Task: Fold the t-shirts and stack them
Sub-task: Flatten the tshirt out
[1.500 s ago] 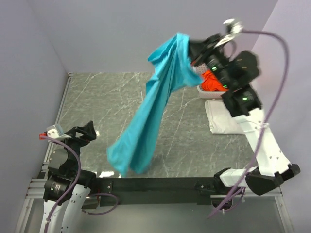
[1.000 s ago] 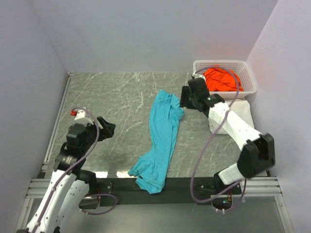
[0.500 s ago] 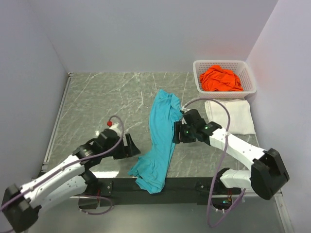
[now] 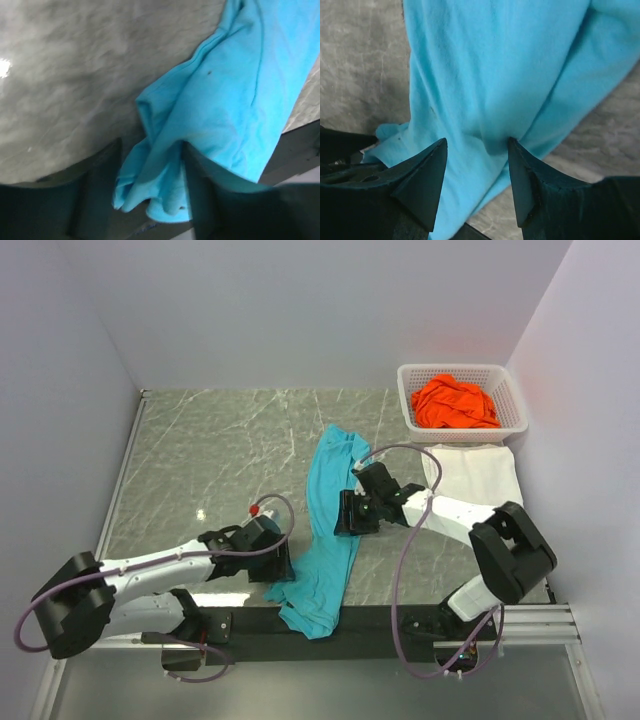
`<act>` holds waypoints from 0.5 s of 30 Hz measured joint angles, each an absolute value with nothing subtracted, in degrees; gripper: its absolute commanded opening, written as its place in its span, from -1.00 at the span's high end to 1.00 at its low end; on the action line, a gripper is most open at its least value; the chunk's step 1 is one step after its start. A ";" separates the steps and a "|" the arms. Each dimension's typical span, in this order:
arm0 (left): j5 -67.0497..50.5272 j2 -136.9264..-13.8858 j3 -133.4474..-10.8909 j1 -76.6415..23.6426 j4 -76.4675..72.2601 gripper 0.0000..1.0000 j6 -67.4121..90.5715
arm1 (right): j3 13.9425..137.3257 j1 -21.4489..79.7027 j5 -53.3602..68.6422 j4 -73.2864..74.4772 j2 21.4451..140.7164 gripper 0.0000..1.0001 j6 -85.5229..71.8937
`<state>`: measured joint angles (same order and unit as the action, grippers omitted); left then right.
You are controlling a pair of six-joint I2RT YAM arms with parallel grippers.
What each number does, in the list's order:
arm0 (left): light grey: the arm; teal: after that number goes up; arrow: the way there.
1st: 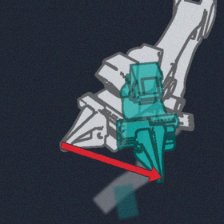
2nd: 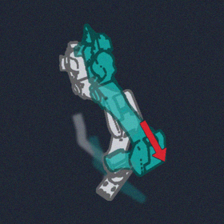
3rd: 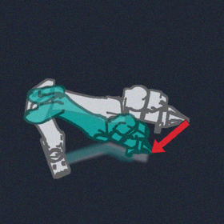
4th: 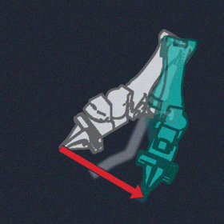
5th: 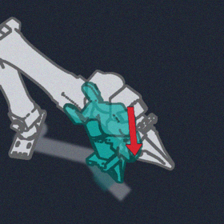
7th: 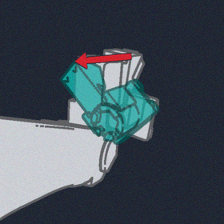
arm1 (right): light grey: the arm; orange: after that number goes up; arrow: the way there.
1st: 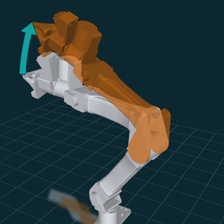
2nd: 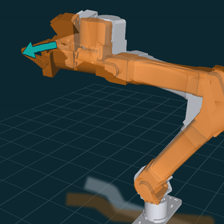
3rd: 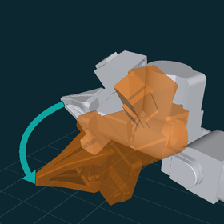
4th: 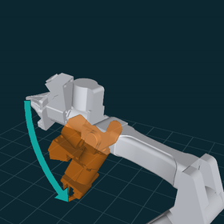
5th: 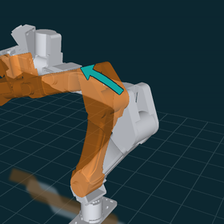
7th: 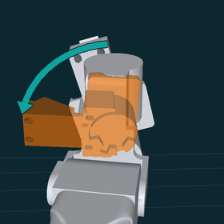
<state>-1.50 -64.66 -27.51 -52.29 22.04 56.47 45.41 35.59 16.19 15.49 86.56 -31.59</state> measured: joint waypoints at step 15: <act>13.72 -68.10 -46.68 -49.19 37.52 0.99 51.00 | 54.85 32.53 10.76 15.03 96.64 -0.18 -32.97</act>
